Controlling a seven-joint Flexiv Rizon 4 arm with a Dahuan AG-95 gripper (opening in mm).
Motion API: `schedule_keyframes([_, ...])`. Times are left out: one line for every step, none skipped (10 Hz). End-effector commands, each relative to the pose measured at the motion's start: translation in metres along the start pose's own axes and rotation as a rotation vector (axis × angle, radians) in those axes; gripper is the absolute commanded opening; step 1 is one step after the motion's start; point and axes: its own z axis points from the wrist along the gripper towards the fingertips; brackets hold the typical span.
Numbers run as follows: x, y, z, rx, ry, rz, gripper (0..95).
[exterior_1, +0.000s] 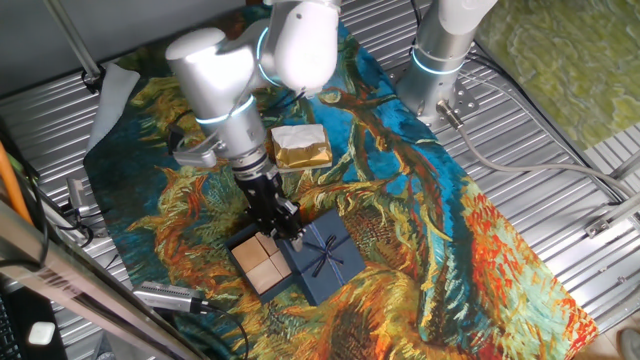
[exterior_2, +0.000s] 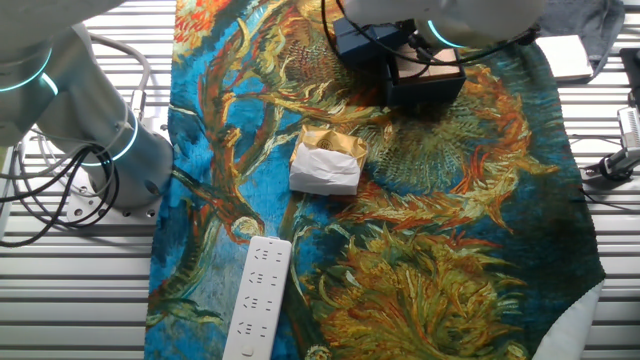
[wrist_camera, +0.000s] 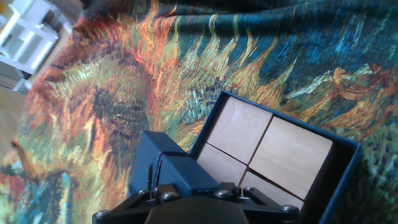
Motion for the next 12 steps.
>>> schedule_keyframes([0.002, 0.001, -0.003, -0.005, -0.001, 0.001, 0.0])
schedule_keyframes([0.002, 0.001, -0.005, -0.016, -0.002, 0.002, 0.0])
schedule_keyframes([0.003, -0.001, -0.008, -0.027, -0.001, 0.003, 0.0])
schedule_keyframes([0.003, -0.001, -0.01, -0.03, 0.002, 0.003, 0.0])
schedule_keyframes([0.003, -0.002, -0.014, -0.037, 0.005, 0.004, 0.0])
schedule_keyframes([0.001, -0.004, -0.017, -0.042, 0.008, 0.004, 0.0])
schedule_keyframes([0.001, -0.005, -0.02, -0.046, 0.011, 0.004, 0.0])
schedule_keyframes([-0.001, -0.006, -0.024, -0.052, 0.014, 0.004, 0.0])
schedule_keyframes([-0.002, -0.007, -0.027, -0.059, 0.015, 0.007, 0.0])
schedule_keyframes([-0.004, -0.008, -0.03, -0.064, 0.016, 0.008, 0.0])
schedule_keyframes([-0.005, -0.008, -0.031, -0.064, 0.016, 0.008, 0.0])
schedule_keyframes([-0.005, -0.008, -0.031, -0.064, 0.016, 0.008, 0.0])
